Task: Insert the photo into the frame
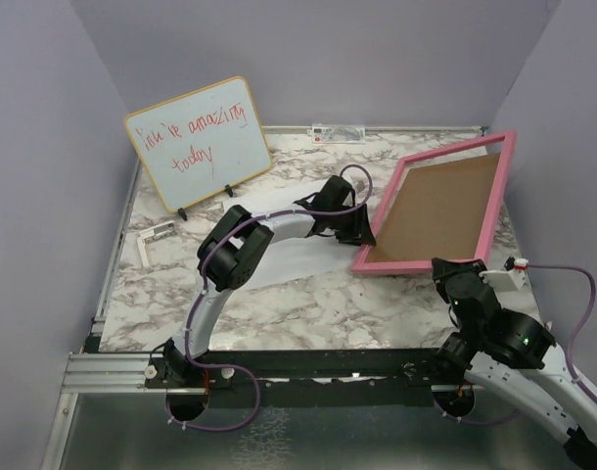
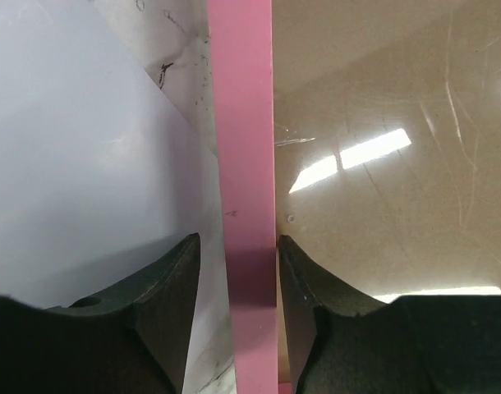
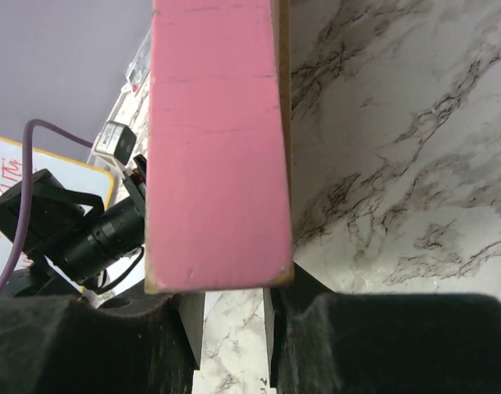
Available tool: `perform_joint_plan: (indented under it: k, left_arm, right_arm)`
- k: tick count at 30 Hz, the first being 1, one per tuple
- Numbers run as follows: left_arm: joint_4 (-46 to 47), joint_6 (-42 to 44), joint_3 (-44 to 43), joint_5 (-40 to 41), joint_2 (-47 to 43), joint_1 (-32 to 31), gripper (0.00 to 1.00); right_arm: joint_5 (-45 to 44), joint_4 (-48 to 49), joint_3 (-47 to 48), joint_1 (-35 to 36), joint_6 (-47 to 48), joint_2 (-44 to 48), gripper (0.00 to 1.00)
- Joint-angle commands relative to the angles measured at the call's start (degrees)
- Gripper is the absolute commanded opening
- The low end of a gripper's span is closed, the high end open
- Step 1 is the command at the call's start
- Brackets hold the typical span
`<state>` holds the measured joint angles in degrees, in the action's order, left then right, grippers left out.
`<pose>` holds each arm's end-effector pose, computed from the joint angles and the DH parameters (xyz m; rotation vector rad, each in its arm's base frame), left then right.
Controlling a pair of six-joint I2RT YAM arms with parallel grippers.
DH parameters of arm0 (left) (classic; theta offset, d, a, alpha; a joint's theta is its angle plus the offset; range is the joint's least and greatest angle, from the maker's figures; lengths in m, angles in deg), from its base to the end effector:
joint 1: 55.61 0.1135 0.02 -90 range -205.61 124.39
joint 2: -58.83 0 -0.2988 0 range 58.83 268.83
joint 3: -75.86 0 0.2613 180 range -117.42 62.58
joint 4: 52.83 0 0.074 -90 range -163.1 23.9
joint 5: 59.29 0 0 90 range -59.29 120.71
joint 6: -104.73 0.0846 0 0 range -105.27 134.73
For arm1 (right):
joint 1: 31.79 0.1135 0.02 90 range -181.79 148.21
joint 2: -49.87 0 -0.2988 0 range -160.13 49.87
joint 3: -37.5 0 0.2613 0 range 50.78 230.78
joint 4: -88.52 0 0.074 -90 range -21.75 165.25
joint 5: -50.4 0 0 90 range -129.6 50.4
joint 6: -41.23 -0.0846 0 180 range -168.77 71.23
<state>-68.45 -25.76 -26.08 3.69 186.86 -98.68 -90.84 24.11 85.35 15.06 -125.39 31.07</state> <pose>0.3757 -0.4038 0.1346 0.3310 2.5358 -1.2149 0.0954 0.0053 0.2632 0.9474 1.7234 0.4350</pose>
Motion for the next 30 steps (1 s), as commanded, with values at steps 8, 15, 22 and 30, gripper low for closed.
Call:
perform_joint_plan:
  k: [8,15,22,30]
  left_arm:
    - [-6.3,3.1,-3.9,1.8,1.5,0.8,0.14]
    - [-7.0,2.8,-4.6,1.4,0.1,3.1,0.00]
    - [-7.4,3.2,-6.6,0.6,1.4,5.9,0.00]
    - [-8.1,4.2,-8.2,-0.8,3.3,6.4,0.00]
  right_arm:
    - [-0.8,-5.9,0.2,0.2,-7.3,1.1,0.17]
    - [-0.2,-12.3,1.4,0.2,-11.7,0.4,0.32]
    - [2.6,-22.9,3.1,0.2,-20.3,-0.6,0.52]
    - [6.0,-28.4,4.3,0.2,-24.7,-1.7,0.60]
